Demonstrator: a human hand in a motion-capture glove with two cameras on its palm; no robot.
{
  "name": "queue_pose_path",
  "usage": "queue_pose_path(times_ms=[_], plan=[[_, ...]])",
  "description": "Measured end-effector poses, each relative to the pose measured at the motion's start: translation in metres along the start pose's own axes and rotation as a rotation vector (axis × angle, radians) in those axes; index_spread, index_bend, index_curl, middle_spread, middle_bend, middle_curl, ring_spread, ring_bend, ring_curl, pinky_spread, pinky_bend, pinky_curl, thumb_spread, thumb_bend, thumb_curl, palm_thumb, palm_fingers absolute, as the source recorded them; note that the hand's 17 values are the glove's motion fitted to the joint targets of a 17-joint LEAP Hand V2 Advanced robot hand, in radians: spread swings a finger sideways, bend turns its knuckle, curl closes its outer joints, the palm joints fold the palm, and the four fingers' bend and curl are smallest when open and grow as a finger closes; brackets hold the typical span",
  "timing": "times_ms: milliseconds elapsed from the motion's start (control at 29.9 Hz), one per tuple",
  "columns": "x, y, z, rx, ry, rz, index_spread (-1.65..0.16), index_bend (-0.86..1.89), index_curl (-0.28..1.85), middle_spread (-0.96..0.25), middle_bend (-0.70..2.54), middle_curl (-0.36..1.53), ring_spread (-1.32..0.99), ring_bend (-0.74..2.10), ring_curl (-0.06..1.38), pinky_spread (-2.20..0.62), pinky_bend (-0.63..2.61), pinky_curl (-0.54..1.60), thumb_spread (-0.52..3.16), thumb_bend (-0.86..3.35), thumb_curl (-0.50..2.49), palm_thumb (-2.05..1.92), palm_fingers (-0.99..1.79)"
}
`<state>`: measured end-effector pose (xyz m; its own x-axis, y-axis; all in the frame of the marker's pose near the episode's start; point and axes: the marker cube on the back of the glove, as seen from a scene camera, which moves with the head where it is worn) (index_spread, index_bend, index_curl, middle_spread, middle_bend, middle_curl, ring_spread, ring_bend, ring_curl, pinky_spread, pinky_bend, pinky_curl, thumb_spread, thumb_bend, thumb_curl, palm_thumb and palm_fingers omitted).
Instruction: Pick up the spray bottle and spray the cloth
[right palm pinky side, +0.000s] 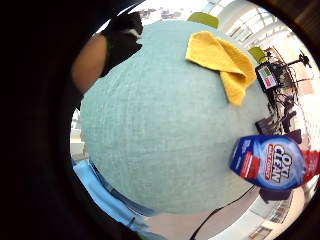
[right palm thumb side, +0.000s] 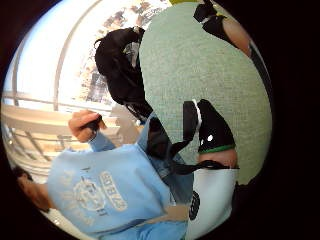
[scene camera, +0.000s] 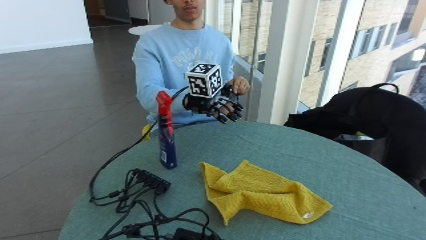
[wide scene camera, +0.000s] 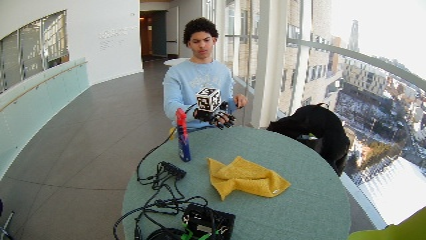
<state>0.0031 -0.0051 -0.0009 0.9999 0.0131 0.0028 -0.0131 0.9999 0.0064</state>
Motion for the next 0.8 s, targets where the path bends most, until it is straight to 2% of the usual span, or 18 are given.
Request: queue_pose_path(times_ms=[301, 803], plan=[[0.015, -0.011, 0.004, -0.022, 0.004, 0.052, -0.33, 0.23, 0.2, -0.06, 0.33, 0.18, -0.01, 0.24, 0.15, 0.17, 0.28, 0.17, 0.82, 0.38, 0.19, 0.62, 0.57], [0.024, -0.001, 0.0, -0.009, 0.032, 0.091, -0.4, 0.17, 0.27, -0.07, 0.28, 0.26, -0.01, 0.2, 0.2, 0.21, 0.24, 0.23, 1.09, 0.29, 0.27, 0.64, 0.55]])
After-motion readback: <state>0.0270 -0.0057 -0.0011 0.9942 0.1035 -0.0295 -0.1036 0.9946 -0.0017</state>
